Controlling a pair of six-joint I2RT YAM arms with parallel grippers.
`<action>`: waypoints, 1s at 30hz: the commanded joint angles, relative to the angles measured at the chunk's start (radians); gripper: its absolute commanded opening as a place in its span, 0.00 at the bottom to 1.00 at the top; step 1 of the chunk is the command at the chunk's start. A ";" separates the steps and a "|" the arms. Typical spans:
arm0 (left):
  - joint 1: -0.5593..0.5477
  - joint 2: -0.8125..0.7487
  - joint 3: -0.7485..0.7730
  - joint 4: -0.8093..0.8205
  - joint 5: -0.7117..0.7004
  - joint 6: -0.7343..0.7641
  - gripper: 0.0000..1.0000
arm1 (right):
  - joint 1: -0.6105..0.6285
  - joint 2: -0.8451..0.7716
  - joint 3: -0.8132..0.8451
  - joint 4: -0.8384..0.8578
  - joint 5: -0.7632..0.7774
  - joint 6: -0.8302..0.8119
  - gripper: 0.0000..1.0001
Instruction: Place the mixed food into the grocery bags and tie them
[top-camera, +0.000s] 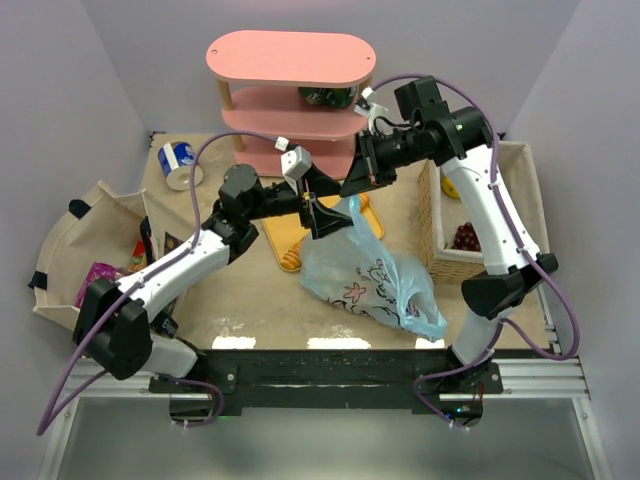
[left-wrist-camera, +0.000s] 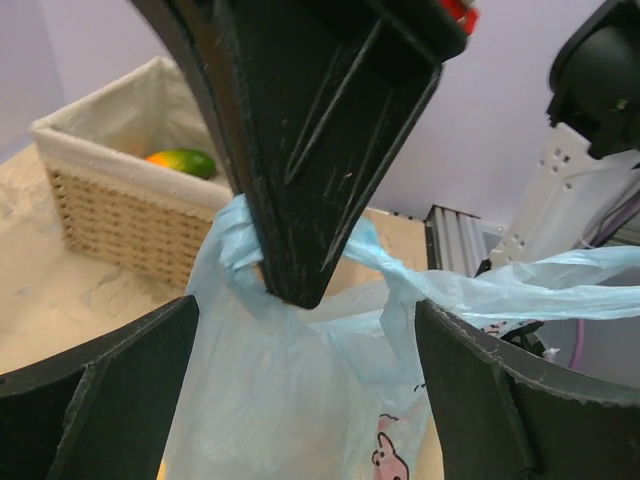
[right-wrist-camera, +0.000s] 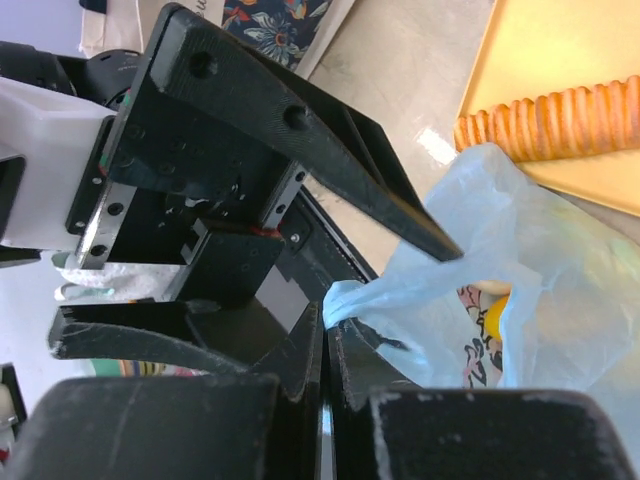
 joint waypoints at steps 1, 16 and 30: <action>0.007 0.021 0.044 0.251 0.124 -0.103 0.94 | -0.004 -0.014 -0.015 -0.020 -0.067 -0.042 0.00; 0.031 0.107 0.009 0.525 0.235 -0.361 0.96 | -0.017 -0.050 -0.081 0.067 -0.071 -0.005 0.00; 0.017 0.104 -0.006 0.360 0.040 -0.212 0.99 | -0.015 -0.086 -0.113 0.081 -0.038 0.004 0.00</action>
